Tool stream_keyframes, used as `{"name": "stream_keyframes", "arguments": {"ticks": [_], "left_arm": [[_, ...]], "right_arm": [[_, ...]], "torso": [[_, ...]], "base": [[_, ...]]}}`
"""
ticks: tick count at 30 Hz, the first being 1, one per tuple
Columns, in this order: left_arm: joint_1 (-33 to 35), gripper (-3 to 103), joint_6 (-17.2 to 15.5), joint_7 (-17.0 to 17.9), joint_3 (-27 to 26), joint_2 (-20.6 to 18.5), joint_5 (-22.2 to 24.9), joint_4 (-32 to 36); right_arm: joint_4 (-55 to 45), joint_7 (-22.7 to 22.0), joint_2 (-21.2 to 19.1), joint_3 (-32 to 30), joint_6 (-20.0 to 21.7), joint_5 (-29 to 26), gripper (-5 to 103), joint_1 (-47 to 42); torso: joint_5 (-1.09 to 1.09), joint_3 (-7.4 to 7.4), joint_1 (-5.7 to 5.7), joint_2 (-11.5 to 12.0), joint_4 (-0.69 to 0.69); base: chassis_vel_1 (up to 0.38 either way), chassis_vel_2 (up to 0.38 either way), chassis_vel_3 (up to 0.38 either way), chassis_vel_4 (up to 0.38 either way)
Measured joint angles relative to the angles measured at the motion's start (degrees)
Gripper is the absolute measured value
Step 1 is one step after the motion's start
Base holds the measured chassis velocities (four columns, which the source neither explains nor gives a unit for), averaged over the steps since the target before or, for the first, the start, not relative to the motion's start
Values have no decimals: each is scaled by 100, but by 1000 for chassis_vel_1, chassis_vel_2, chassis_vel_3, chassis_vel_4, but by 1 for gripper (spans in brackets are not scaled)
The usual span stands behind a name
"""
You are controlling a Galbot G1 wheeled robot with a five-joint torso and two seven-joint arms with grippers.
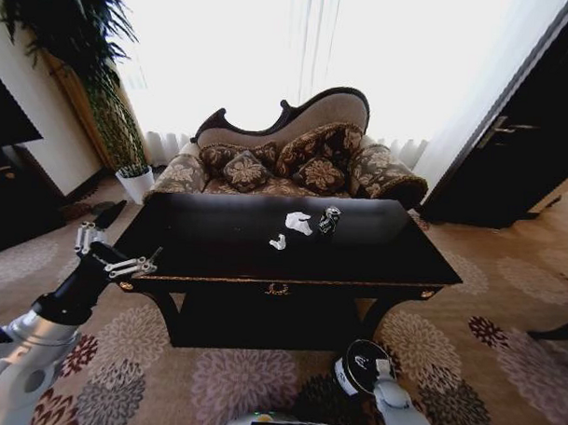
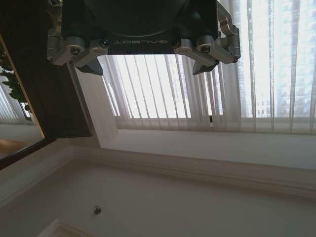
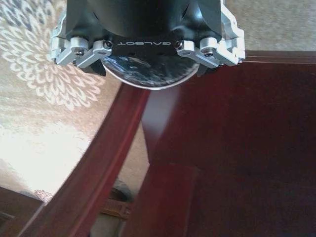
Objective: Move to the front of the table and place the trash on the table into the trash bin.
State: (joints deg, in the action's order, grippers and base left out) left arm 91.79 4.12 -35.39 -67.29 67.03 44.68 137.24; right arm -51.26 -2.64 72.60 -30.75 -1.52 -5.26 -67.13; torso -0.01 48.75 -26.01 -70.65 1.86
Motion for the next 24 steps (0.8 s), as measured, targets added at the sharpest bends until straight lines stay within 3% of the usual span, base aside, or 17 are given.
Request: {"name": "stream_keyframes", "arguments": {"ticks": [5,8,13,18,24], "left_arm": [[-19,100,1,-1,2,1,1,-6],[-25,100,9,-1,3,40,5,-6],[-24,100,22,0,5,75,20,4],[-34,100,23,0,12,95,25,4],[-43,100,25,1,25,143,25,33]], "right_arm": [[-464,448,84,12,-269,33,100,-359],[-843,1200,159,29,-902,106,100,-727],[-1399,1808,269,58,-1357,172,100,-1134],[-1924,2020,384,61,-1512,255,100,-1394],[-2698,2598,467,103,-1835,175,100,-1810]], "torso": [[0,0,0,0,1],[0,0,0,0,0],[0,0,0,0,1],[0,0,0,0,0],[-2,0,0,-1,0]], "base": [[0,0,0,0],[0,0,0,0],[0,0,0,0],[0,0,0,0],[0,0,0,0]]}}
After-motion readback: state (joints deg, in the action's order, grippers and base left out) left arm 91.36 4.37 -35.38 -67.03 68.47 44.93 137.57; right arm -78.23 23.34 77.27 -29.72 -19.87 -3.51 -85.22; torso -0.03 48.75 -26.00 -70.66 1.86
